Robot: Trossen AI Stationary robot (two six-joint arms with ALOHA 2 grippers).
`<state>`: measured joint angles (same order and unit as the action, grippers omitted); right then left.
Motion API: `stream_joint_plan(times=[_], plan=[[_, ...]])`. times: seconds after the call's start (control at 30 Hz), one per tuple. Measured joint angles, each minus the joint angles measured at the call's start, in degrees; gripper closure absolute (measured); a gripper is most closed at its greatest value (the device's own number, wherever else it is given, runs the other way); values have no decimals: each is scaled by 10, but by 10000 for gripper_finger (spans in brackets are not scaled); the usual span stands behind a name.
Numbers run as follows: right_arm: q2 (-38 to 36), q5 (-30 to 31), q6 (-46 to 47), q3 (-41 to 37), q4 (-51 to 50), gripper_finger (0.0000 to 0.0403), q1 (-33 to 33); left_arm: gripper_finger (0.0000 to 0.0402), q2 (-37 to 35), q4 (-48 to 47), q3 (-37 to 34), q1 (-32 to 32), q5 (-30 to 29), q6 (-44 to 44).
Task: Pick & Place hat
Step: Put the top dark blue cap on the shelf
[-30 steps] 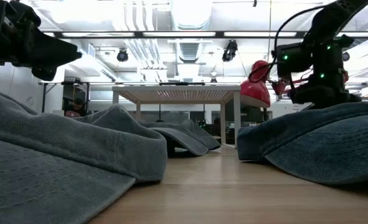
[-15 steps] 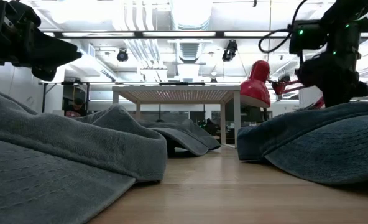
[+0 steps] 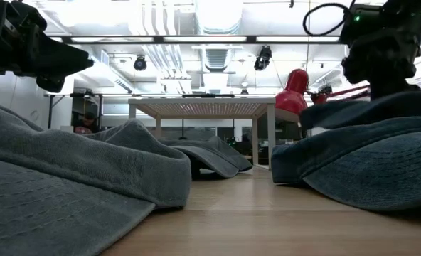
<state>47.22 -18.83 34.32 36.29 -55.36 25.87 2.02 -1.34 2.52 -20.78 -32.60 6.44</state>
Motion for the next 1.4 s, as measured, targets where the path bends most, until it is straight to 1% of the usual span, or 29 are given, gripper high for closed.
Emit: stream_joint_plan(times=[0.13,0.4,0.6,0.87,0.97,1.1,1.17,1.27,1.33,1.4], plan=[[-14,-45,0,0,47,387,0,280,0,0,0,0,0,0],[-21,-143,4,0,189,387,0,280,0,0,0,0,0,0],[-21,-172,20,0,259,387,-3,280,0,0,0,0,0,0],[-21,-177,33,0,294,387,-30,280,0,0,0,0,0,0],[-21,-176,44,0,327,387,-44,280,0,-1,0,0,0,0],[-20,-171,58,0,402,387,-56,280,0,-2,0,0,0,0],[-20,-159,64,0,440,387,-59,280,0,-2,0,0,0,0],[-20,-125,73,0,484,387,-59,280,0,-2,0,0,0,0],[-20,-104,73,0,504,387,-59,280,0,-2,0,0,0,0],[-19,-83,73,6,503,387,-59,280,0,-2,0,0,0,0]])
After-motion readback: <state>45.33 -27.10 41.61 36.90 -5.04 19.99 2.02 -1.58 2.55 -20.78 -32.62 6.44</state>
